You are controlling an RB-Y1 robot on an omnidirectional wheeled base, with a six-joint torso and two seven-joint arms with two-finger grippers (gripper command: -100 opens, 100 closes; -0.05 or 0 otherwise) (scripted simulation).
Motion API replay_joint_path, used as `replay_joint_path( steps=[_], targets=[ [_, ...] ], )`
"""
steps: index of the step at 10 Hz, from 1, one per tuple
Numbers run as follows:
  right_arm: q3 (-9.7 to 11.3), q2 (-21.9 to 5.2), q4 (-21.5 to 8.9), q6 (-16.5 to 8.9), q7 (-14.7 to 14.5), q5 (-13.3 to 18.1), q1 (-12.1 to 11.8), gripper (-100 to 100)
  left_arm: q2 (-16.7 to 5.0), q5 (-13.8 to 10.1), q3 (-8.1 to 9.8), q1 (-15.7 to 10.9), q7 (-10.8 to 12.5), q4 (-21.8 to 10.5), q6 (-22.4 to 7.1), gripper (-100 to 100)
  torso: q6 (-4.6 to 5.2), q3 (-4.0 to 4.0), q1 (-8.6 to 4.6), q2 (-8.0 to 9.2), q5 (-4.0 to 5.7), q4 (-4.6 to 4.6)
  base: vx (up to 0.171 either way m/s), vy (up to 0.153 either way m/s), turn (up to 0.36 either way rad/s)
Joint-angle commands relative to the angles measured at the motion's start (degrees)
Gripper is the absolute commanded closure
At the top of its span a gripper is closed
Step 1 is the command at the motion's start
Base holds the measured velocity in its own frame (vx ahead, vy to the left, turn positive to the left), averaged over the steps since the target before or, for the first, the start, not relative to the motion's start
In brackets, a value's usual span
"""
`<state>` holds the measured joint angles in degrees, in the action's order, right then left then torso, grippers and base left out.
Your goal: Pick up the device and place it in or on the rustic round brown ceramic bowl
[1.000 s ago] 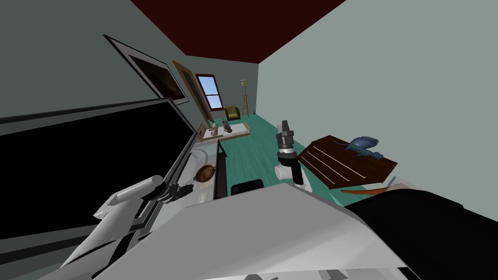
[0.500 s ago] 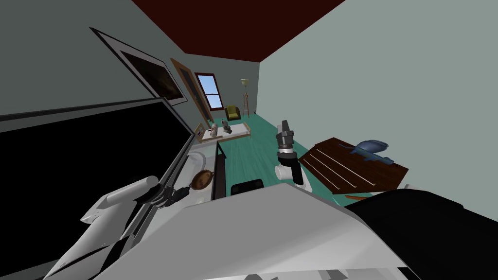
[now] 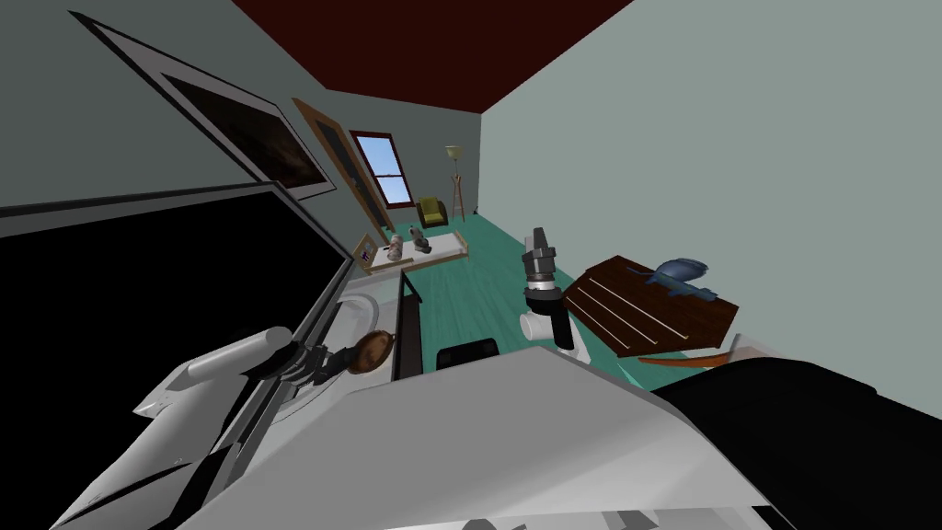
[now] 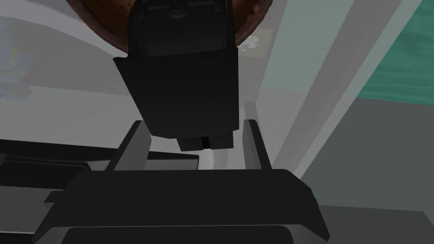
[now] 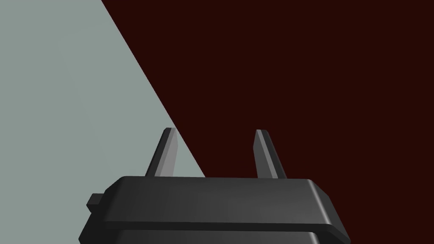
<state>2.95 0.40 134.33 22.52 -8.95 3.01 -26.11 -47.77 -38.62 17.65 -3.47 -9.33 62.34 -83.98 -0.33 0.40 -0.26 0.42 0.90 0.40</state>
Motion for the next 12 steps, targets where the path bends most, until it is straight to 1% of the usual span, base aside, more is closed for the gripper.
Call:
replay_joint_path(
  steps=[1,5,6,8,9,10,12],
  targets=[
    [0.0,0.0,0.0,0.0,0.0,0.0,0.0,0,-0.4,-2.0,-1.01,-0.2,-1.0,-0.3,-0.2,100,0.0,0.0,0.0,0.0,0.0,0.0,0.024,-0.023,-0.107],
    [0.0,0.0,0.0,0.0,0.0,0.0,0.0,0,-1.2,-6.4,-3.28,-1.1,-3.0,-1.6,-0.3,100,0.07,0.04,0.02,0.06,0.05,0.01,0.015,-0.018,-0.085],
    [0.0,0.0,0.0,0.0,0.0,0.0,0.0,0,-1.5,-8.1,-4.23,-1.4,-3.8,-2.3,-0.3,100,0.08,0.04,0.02,0.07,0.06,0.02,0.01,-0.018,-0.118],
    [0.0,0.0,0.0,0.0,0.0,0.0,0.0,0,-1.9,-9.9,-5.18,-1.9,-4.6,-2.9,-0.2,100,0.08,0.06,-0.01,0.1,0.08,0.03,0.001,-0.018,-0.078],
    [0.0,0.0,0.0,0.0,0.0,0.0,0.0,0,-1.7,-9.2,-4.93,-1.9,-4.3,-2.9,-0.2,100,0.04,0.09,-0.01,0.14,0.09,0.04,0.0,-0.008,-0.022],
    [0.0,0.0,0.0,0.0,0.0,0.0,0.0,0,-1.7,-9.3,-5.02,-2.0,-4.5,-2.9,-0.2,-100,-0.03,0.11,0.03,0.18,0.1,0.05,0.0,0.0,0.0],
    [0.0,0.0,0.0,0.0,0.0,0.0,0.0,0,-1.7,-9.3,-5.02,-2.0,-4.5,-2.9,-0.2,-100,-0.04,0.13,0.07,0.21,0.09,0.06,0.0,0.0,0.0]
  ],
)
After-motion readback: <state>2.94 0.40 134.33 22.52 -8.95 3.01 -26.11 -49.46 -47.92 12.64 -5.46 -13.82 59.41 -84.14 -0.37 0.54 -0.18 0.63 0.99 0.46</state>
